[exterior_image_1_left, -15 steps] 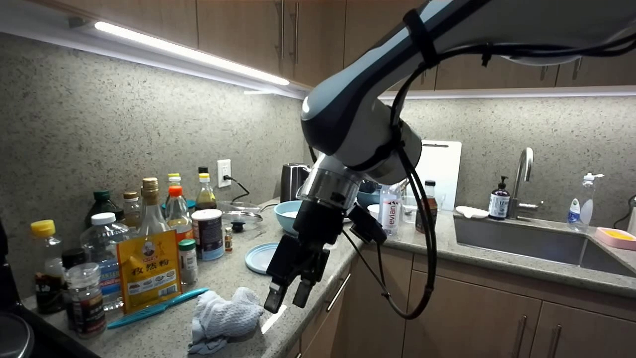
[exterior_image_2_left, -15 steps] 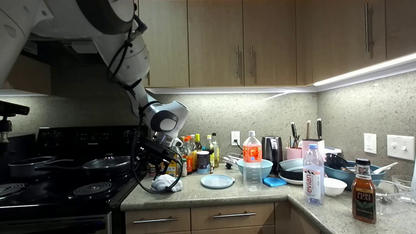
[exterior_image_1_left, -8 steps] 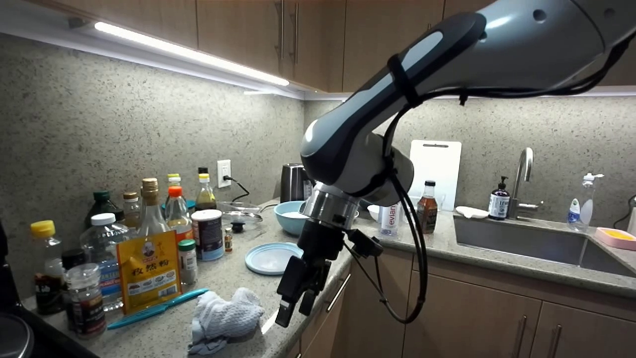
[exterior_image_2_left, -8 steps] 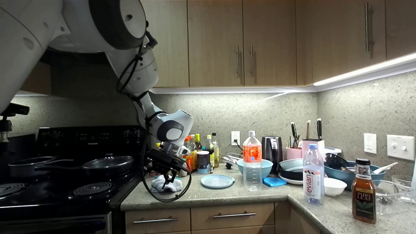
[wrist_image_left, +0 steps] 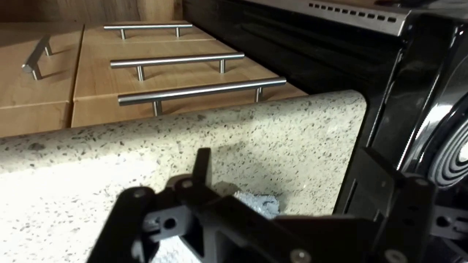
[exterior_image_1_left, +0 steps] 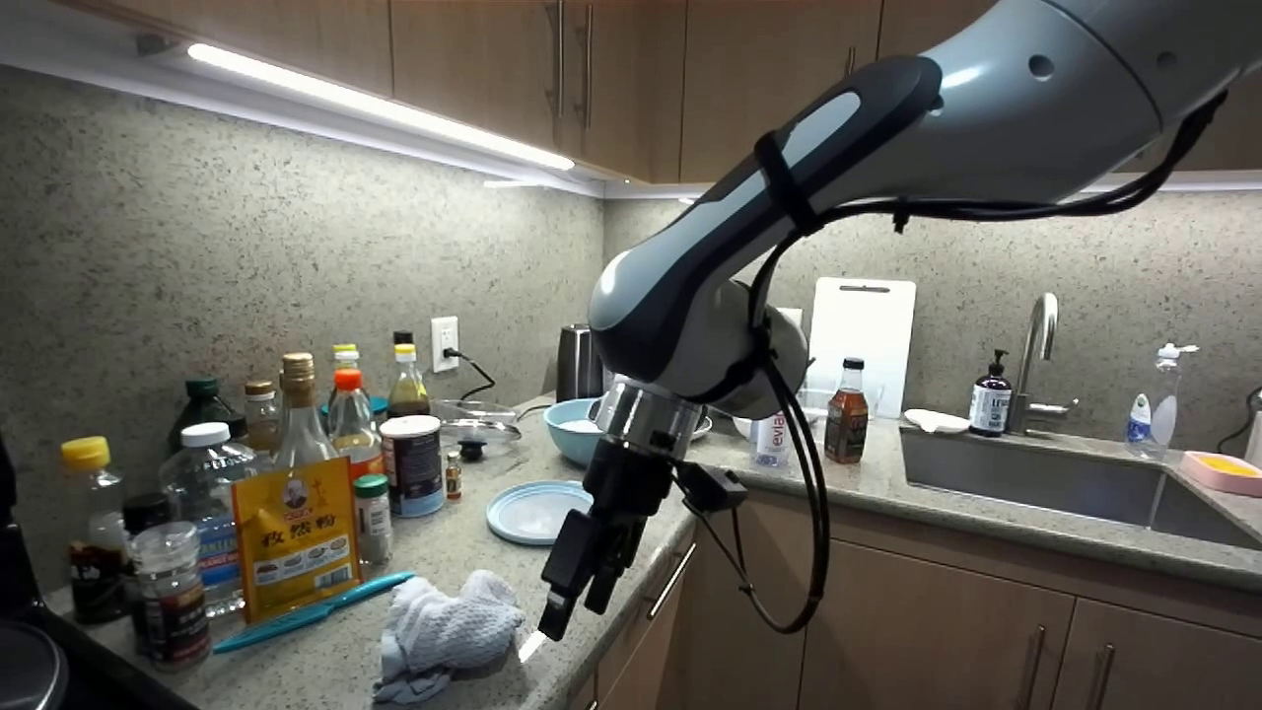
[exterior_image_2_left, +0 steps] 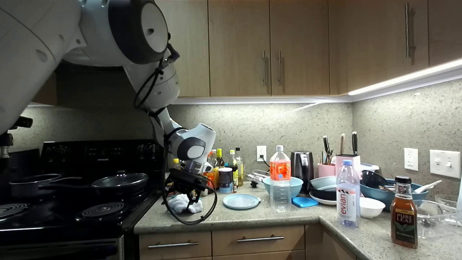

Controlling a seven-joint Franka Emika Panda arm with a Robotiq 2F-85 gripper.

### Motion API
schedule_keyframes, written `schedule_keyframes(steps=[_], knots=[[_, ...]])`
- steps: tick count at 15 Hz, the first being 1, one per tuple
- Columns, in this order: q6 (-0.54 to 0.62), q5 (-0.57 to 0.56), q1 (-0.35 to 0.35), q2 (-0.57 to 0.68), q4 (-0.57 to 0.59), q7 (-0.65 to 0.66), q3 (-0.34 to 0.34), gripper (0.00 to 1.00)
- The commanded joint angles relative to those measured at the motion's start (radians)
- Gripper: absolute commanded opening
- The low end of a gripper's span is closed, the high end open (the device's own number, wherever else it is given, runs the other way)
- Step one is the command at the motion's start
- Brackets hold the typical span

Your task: Pick up the towel then put it back on the counter

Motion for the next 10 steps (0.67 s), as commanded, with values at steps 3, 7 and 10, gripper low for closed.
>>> schedule_keyframes(steps=[3,7,10], knots=[[0.330,0.037,-0.052,0.072,0.012,-0.016,0.089,1.00],[0.548,-0.004,-0.108,0.159,0.044,-0.017,0.175,1.00],[0.554,-0.084,-0.126,0.165,0.035,0.073,0.190,1.00]])
